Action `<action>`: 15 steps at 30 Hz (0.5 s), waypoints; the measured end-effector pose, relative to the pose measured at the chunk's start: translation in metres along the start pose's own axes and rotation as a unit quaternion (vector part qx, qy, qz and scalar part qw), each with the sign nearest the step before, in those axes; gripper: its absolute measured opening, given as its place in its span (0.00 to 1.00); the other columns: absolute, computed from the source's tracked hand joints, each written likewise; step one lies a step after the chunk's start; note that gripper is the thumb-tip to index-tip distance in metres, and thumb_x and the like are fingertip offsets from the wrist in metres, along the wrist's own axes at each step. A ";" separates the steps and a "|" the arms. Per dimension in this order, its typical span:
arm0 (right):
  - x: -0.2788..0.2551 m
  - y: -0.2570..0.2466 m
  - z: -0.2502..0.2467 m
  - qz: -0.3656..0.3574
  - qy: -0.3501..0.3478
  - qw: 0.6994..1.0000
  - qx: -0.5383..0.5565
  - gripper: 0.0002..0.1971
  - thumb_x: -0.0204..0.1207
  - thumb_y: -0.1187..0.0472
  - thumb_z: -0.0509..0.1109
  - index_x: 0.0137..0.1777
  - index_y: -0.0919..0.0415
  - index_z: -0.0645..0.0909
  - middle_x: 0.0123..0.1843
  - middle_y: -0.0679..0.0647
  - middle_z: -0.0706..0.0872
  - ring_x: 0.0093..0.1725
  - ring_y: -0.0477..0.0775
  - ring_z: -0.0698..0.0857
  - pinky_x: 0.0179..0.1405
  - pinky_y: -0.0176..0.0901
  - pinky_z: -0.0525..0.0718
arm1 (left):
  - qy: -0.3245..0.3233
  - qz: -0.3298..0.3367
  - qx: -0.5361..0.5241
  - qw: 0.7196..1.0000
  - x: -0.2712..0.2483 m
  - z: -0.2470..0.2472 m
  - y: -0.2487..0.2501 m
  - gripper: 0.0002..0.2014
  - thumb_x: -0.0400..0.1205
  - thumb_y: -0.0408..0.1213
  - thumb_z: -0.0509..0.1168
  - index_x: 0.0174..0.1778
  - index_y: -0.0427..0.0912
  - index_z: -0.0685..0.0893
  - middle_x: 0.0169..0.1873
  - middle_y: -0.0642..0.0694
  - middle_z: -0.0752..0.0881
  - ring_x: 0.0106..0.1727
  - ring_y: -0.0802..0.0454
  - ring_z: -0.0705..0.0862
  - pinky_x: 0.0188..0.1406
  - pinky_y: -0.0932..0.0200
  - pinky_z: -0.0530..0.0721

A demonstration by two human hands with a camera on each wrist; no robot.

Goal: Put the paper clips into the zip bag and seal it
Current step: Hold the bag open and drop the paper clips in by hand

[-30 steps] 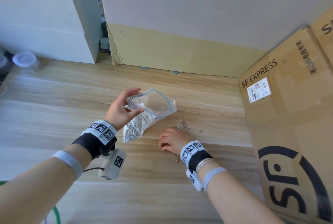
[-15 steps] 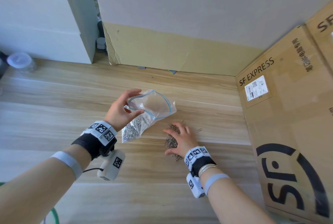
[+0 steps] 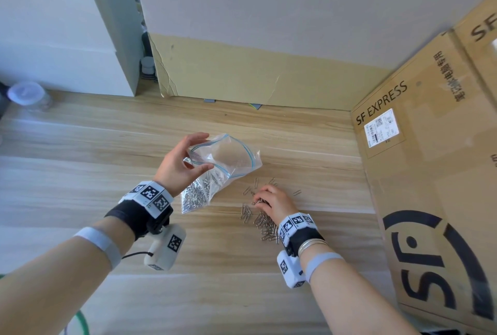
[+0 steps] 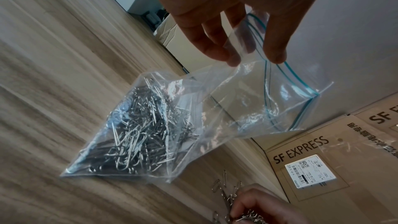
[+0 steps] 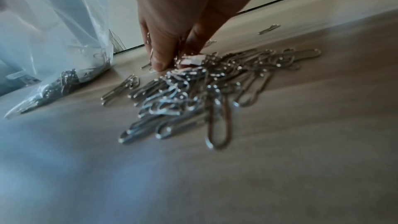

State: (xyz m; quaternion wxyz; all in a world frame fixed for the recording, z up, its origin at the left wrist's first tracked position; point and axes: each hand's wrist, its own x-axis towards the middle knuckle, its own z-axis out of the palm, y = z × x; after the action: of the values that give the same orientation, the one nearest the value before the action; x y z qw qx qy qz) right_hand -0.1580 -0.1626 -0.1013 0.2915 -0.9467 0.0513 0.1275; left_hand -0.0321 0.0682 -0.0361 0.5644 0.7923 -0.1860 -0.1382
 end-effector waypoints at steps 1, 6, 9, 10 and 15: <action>0.001 0.000 -0.001 0.002 0.003 1.000 0.005 0.04 0.72 0.67 0.70 0.45 0.64 0.85 0.54 0.60 0.84 0.48 0.55 0.82 0.51 0.46 0.80 | 0.001 0.002 0.001 1.000 0.000 0.000 0.000 0.31 0.70 0.31 0.75 0.57 0.68 0.70 0.54 0.68 0.78 0.53 0.44 0.82 0.40 0.60 0.83; 0.001 -0.005 -0.013 0.036 0.022 0.999 0.032 0.04 0.72 0.66 0.71 0.45 0.64 0.86 0.51 0.60 0.86 0.44 0.56 0.85 0.50 0.55 0.84 | 0.004 0.008 0.003 1.000 0.000 0.001 -0.001 0.30 0.70 0.31 0.75 0.59 0.64 0.71 0.54 0.69 0.77 0.53 0.43 0.81 0.38 0.66 0.81; -0.001 -0.012 -0.029 0.049 0.018 0.998 0.018 0.05 0.74 0.62 0.70 0.47 0.61 0.85 0.54 0.57 0.87 0.34 0.41 0.81 0.45 0.39 0.82 | 0.003 0.015 0.005 1.000 0.000 0.002 0.001 0.32 0.69 0.31 0.75 0.57 0.68 0.69 0.54 0.70 0.76 0.55 0.44 0.81 0.40 0.62 0.83; -0.002 -0.016 -0.036 0.045 0.017 0.999 0.017 0.06 0.74 0.61 0.69 0.48 0.60 0.85 0.55 0.56 0.86 0.31 0.41 0.81 0.40 0.34 0.79 | 0.002 0.016 0.005 1.000 0.000 0.002 0.002 0.32 0.69 0.31 0.75 0.57 0.68 0.69 0.54 0.70 0.76 0.55 0.45 0.81 0.40 0.61 0.83; -0.003 -0.045 -0.084 -0.036 0.084 0.996 0.024 0.05 0.73 0.64 0.71 0.47 0.61 0.85 0.51 0.56 0.88 0.32 0.26 0.74 0.37 0.20 0.72 | -0.014 0.009 0.013 1.000 0.002 0.002 0.006 0.33 0.68 0.33 0.76 0.56 0.71 0.68 0.52 0.80 0.77 0.46 0.60 0.80 0.40 0.60 0.84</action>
State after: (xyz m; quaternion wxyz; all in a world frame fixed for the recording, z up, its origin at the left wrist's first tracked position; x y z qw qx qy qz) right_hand -0.1350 -0.1733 -0.0094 0.3130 -0.9480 0.0448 0.0355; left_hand -0.0324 0.0637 -0.0311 0.5525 0.7958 -0.2030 -0.1420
